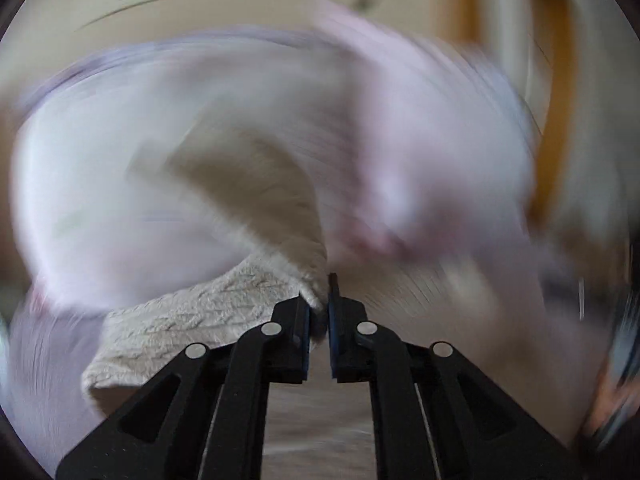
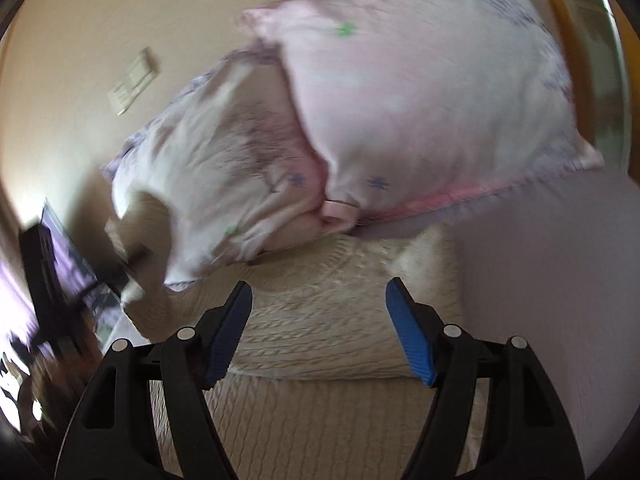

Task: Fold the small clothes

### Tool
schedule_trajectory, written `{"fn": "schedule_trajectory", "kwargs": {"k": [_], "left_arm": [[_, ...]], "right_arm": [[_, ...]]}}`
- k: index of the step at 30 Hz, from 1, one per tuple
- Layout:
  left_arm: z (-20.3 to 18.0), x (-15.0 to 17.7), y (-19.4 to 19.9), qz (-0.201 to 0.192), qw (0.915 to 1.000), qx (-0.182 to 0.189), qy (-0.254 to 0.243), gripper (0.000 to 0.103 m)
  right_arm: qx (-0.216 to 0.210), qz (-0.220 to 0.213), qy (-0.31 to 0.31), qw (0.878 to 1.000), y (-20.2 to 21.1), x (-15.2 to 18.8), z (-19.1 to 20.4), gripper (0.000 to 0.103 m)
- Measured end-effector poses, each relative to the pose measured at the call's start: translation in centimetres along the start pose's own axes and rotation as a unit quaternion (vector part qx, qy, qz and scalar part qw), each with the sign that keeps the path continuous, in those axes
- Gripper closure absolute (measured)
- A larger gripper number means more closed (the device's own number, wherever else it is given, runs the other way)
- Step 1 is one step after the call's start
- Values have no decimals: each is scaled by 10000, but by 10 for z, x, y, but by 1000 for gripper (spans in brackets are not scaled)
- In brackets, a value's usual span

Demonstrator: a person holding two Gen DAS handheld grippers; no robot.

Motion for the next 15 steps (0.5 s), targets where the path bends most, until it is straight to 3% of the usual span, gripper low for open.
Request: {"fn": "schedule_trajectory", "kwargs": {"k": [3,5,6,8,10,15], "left_arm": [[-76,48,-21,555,9917,322,-1113,93],[-76,62,-8,572,9916,414,-1079,93],[-65,65,2,538,9936,367,-921,91],[-30,69,20,512,9970,175,-557,79],[6,78,35,570,9981,-106,-210,75],[97,117,66,939,9910,-621,724,69]], "right_arm": [[0,295,-452,9985,-7,6,-25,34],[-2,483,-528,9974,-12,10,-34,43],[39,562,-532,9970,-16,12,-36,48],[42,753,-563,9956,-27,15,-37,56],[296,1036,-503,9929,-41,22,-38,64],[981,997,-177,9900,-39,29,-46,65]]}}
Point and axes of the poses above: each gripper's, at about its wrist camera, not at the fingertips, and y roughly against the way its jaws point, z to its left, x to its underside, the point moved 7 cm from there along -y, roughly the way its jaws point, and after that the axes turned 6 degrees about y, right-handed, at the moved point
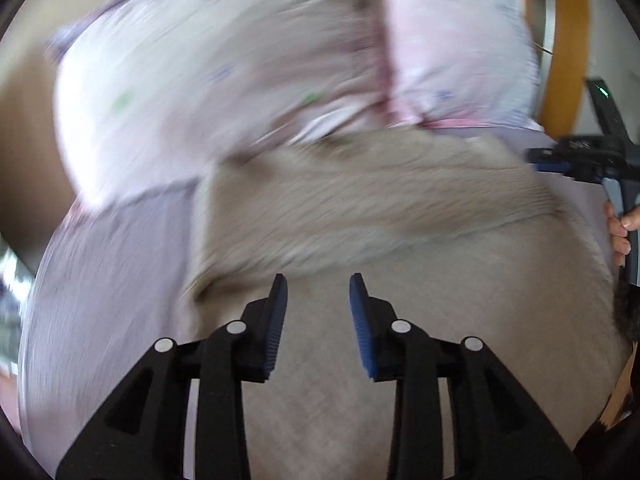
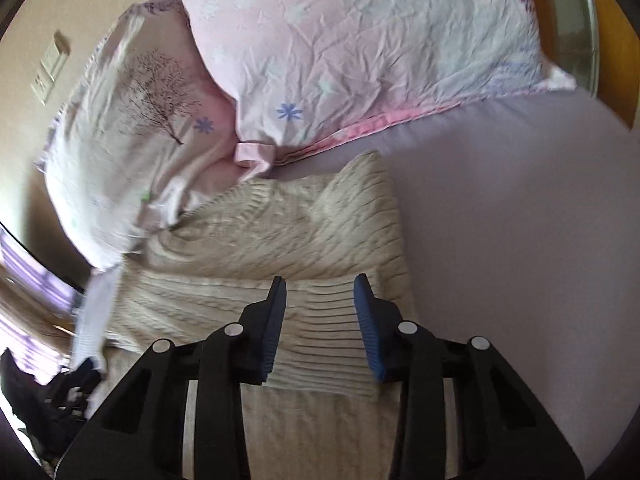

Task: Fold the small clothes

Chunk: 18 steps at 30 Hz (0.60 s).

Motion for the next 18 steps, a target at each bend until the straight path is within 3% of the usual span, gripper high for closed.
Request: {"fn": "schedule_trajectory", "kwargs": {"k": [3,4,5,8,11,13,15,18], "left_arm": [[33,13,4,144,9991,-139,371,65],[41,20,7,185,9985,-124,492,65],[45,23,5,228,9981,-111,560,65],[48,32,-1,346,9975,-88,613,64],[45,37,-4,436,9973,-79,581,63],[41,38,-10,465,9973,-77,558,62],[38,40,-12,488,9973,-96,533,60],[35,43,-14,506,9975,-146,475,57]], "right_arm": [[364,252,287,9986,-12,8,-1,68],[486,271,451,9974,-16,10,-1,86],[487,270,572,9968,-18,11,2,95],[522,-99,798,9954,-8,3,11,98],[493,-761,853,9922,13,-26,20,98],[566,-961,877,9899,14,-43,23,98],[762,-815,912,9896,-7,-57,21,98],[1044,113,1021,9892,-54,-47,9,97]]}}
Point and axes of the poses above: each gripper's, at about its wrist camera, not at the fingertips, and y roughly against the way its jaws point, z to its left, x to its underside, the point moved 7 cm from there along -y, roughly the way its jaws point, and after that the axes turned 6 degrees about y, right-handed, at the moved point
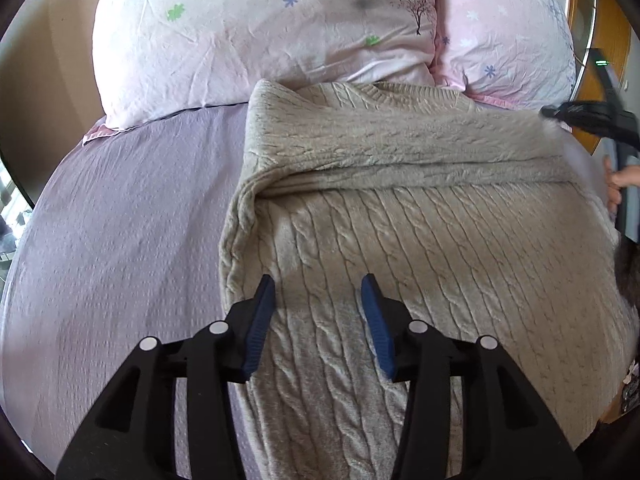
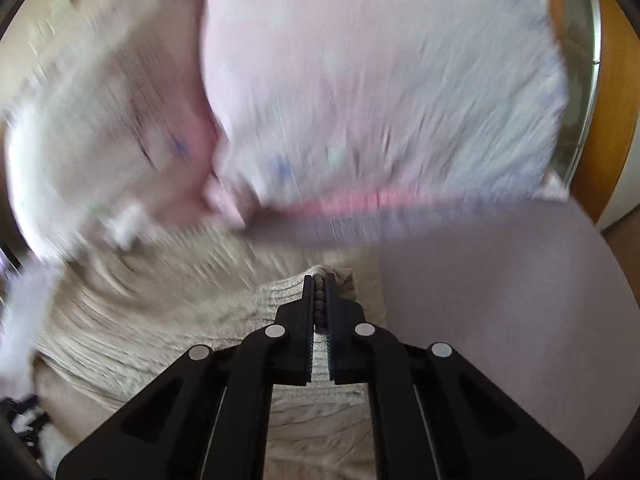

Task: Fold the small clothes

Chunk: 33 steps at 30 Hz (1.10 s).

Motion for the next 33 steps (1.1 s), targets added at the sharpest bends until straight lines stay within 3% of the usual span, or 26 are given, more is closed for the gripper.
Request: {"fn": "schedule_trajectory", "kwargs": {"k": [2,3,4,6,7,10,11,14,17,19,21,27,31,33], "left_arm": [[0,1,1,-9,10000,-1,3,55],[1,2,1,-9,10000,32,21,54],[1,2,1,-6,10000,50,34,53],[1,1,0,-4,10000,73,56,52],[0,1,0,-6,10000,80,49,50],[-2,2,0,-15,10000,56,2,47],[-2,2,0,-16,10000,71,1,46],[0,5,6,3,9996,264,141,46],[9,12,29,-6,9954,883,375,45],[20,19,46,-19,9916,1183,524,40],[32,28,61,-19,9884,1363,663,38],[50,69,83,436,9791,1712,1008,40],[39,93,86,674,9768,1790,958,46],[34,100,87,706,9754,1852,965,47]], "right_arm": [[-70,-46,-138,9999,7,4,-3,93],[-180,-265,-210,9993,19,3,-2,82],[-284,-436,-222,9984,29,3,1,63],[-615,-717,-85,9955,48,4,13,50],[-698,-619,20,9956,46,6,20,50],[-888,347,6,9954,3,28,30,50],[-938,414,-66,9947,-6,31,28,49],[-1138,403,-336,9921,4,29,23,49],[-1686,197,-458,9844,43,37,25,48],[-1962,55,-383,9798,72,54,23,33],[-2096,-14,-299,9773,99,80,12,30],[-1989,364,-668,9771,141,169,-29,34],[-2207,599,-753,9706,161,212,-21,44],[-2341,520,-720,9681,171,224,-17,46]]}}
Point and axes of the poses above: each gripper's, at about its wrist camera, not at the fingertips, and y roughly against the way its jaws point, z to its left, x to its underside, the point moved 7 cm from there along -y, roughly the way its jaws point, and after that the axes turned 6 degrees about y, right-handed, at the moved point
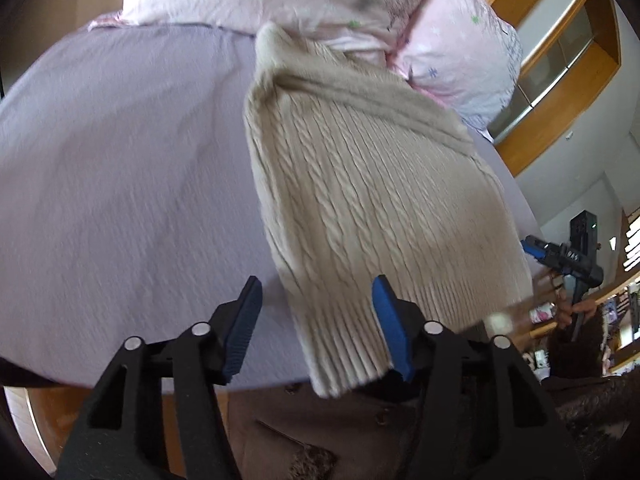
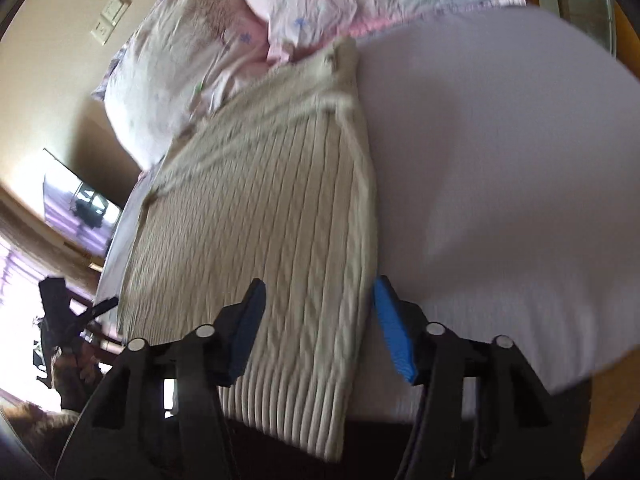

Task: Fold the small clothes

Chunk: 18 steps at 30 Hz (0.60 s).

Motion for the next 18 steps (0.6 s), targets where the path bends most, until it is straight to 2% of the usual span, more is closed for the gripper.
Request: {"fn": "schedule_trajectory", "kwargs": {"k": [2,4,6,7,8,9,10,11,13,15,18], "left_arm": [[-2,6,2,-32,10000,4,2,50],[-6,13,2,24,9999,136,82,57],[-8,20,3,-8,9999,136,91,60],[-10,22,3,-5,9998,138,123,65],[-10,23,2,19,9997,156,163,75],[-11,25,-1,96,9994,220,255,80],[-12,25,-2,132,9991,255,302,85],[-12,25,-3,122,9991,243,324,91],[-13,22,-6,152,9985,322,427,93],[-15,9,-3,16,9969,602,508,94],[-24,-32,13,-481,9956,736,338,95]], "right_arm": [[-303,30,-49,9995,2,10,7,53],[-710,125,-90,9974,-2,21,15,65],[-1067,98,-130,9942,-2,28,22,67],[-1261,119,-209,9917,-4,30,24,69],[-1477,159,-274,9885,-9,33,27,72],[-1569,179,-285,9870,-14,34,30,79],[-1636,245,-292,9858,-19,33,33,91],[-1650,254,-282,9856,-24,31,36,94],[-1788,37,-260,9835,-20,20,42,96],[-1919,-466,-99,9803,-7,-7,51,96],[-1997,-1171,156,9727,14,-60,62,96]]}}
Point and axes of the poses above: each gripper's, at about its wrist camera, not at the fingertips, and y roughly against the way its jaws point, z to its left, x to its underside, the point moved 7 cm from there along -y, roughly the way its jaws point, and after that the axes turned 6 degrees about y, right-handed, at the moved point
